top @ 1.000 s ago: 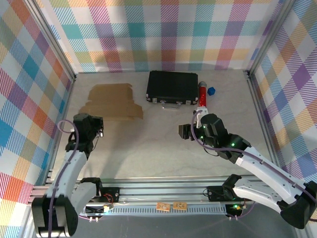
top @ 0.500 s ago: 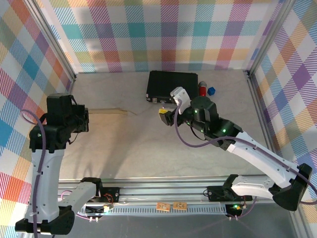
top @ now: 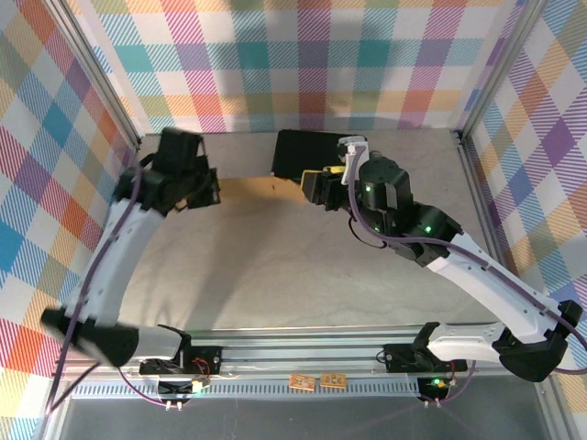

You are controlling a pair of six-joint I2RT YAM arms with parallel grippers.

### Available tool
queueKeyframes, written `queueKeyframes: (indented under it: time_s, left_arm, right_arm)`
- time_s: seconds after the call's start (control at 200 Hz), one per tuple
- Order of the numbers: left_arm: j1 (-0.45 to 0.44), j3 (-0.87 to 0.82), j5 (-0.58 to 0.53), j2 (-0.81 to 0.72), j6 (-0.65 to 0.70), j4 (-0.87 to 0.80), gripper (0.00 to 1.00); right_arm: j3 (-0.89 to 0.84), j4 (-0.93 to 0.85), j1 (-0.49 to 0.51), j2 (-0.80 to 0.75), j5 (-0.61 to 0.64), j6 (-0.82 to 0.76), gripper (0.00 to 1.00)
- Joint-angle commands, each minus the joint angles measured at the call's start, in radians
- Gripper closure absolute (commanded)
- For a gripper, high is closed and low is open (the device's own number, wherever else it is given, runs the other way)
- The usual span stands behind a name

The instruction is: Fold the paper box

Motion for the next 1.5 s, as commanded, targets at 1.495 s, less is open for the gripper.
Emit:
queueKeyframes:
  time_s: [1.495]
  left_arm:
    - [-0.201, -0.012, 0.006, 0.029, 0.041, 0.413, 1.00]
  right_arm:
    - [0.391, 0.017, -0.073, 0.535, -0.064, 1.251, 0.65]
